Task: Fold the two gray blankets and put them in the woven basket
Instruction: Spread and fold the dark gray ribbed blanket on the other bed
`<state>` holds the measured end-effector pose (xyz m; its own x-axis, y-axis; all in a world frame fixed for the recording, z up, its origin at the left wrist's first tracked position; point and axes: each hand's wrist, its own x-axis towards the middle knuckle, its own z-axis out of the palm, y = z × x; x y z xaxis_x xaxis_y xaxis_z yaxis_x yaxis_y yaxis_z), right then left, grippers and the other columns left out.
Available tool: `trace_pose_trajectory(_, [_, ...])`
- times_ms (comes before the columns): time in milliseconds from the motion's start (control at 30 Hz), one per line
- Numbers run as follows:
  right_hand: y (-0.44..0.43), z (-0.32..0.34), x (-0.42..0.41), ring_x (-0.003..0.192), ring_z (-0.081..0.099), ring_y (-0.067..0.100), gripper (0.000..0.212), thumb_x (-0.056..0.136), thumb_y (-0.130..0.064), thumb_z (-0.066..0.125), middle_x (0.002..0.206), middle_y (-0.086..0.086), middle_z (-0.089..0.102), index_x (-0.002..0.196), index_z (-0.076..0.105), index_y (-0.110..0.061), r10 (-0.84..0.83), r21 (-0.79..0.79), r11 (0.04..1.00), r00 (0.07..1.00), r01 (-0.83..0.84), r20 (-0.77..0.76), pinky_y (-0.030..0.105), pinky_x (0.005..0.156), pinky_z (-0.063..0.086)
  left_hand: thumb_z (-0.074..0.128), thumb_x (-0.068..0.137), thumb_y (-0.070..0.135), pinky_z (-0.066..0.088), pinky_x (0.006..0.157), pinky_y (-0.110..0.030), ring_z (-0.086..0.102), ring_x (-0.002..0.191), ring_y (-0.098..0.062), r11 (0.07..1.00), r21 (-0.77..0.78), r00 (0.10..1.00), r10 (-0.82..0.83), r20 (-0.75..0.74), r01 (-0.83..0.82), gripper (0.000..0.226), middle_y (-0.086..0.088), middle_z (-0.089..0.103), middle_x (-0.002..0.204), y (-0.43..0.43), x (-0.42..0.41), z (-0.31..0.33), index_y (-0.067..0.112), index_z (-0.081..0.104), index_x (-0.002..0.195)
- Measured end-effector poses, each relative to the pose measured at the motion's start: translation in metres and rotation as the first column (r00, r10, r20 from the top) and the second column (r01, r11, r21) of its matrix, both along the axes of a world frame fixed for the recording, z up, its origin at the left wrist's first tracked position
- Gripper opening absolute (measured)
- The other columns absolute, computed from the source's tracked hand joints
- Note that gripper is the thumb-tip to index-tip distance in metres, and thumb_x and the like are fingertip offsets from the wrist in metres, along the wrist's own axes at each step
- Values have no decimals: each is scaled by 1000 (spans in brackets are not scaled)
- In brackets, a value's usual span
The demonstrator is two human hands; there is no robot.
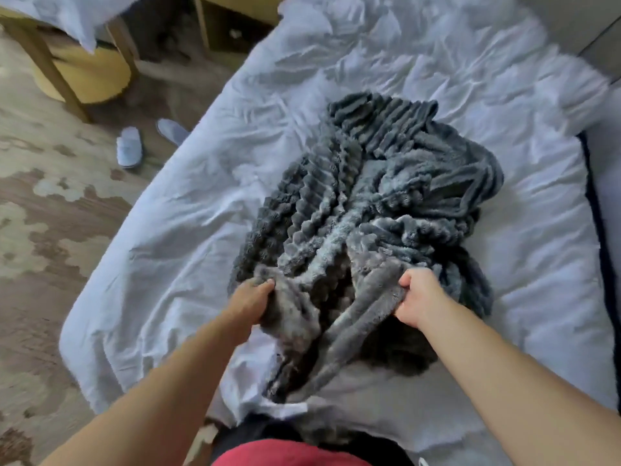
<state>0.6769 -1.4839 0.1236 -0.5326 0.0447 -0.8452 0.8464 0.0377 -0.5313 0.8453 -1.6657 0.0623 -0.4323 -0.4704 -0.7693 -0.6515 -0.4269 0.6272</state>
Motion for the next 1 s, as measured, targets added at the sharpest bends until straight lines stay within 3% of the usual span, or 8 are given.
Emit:
trace_pose_trajectory(167, [17, 209, -91, 73, 68, 27, 28, 62, -7, 41, 84, 13, 69, 78, 64, -9, -176, -358, 934, 848, -18, -501, 34, 61, 57, 55, 94, 40, 51, 58, -31, 63, 74, -24, 978, -100, 879, 115, -462, -181, 32, -10, 68, 96, -63, -115, 161, 14, 65, 109])
trace_pose_trajectory(300, [93, 310, -101, 93, 65, 23, 35, 47, -29, 72, 91, 5, 67, 79, 63, -19, -370, -498, 857, 519, -129, -771, 35, 87, 52, 52, 96, 39, 58, 62, -33, 71, 77, -25, 976, -8, 609, 128, -783, -216, 33, -6, 74, 99, -66, -146, 268, 14, 62, 114])
trace_pose_trajectory(400, [142, 290, -99, 95, 70, 21, 14, 81, -20, 53, 99, 7, 69, 88, 65, -20, -513, -635, 771, 547, -45, -661, 40, 84, 54, 54, 95, 38, 59, 63, -35, 73, 81, -24, 981, -97, 657, 36, -753, -166, 24, -5, 76, 92, -42, -146, 282, 18, 67, 98])
trace_pose_trajectory(533, [170, 197, -70, 53, 66, 16, 24, 97, -8, 33, 86, 9, 55, 88, 53, -16, -219, -44, 971, 804, 234, -552, 26, 48, 54, 56, 95, 30, 55, 76, -41, 66, 75, -29, 961, -275, 889, -127, -440, 1, 23, -18, 68, 88, -9, -138, 251, 14, 63, 80])
trace_pose_trajectory(633, [182, 137, -41, 58, 48, 26, 11, 88, -3, 42, 71, 13, 48, 86, 50, -9, 16, 245, 968, 954, 61, -299, 26, 55, 36, 58, 94, 27, 53, 56, -35, 58, 54, -24, 910, -410, 930, -196, -312, 54, 31, -14, 61, 65, 10, -123, 236, 7, 61, 71])
trace_pose_trajectory(767, [166, 132, -17, 64, 56, 20, 7, 90, -15, 54, 75, 7, 59, 89, 58, -9, 263, 278, 942, 929, -189, -261, 28, 59, 42, 58, 94, 33, 54, 64, -39, 64, 67, -29, 887, -454, 899, -266, -349, 86, 30, -17, 68, 75, 44, -112, 248, 8, 66, 78])
trace_pose_trajectory(900, [118, 170, 4, 98, 62, 7, 39, 85, -32, 70, 110, -8, 64, 121, 56, -27, 607, 241, 782, 613, -575, -506, 19, 75, 49, 54, 96, 31, 47, 51, -29, 61, 57, -25, 958, -244, 703, -278, -655, 152, 32, -16, 70, 72, 83, -104, 280, 2, 66, 87])
trace_pose_trajectory(1000, [81, 192, 26, 103, 60, -7, 55, 76, -32, 77, 108, -25, 66, 124, 49, -39, 659, 225, 614, 334, -757, -674, 11, 79, 48, 57, 91, 37, 59, 72, -36, 71, 86, -27, 949, -164, 522, -287, -803, 270, 36, -16, 73, 97, 98, -96, 297, 4, 68, 102])
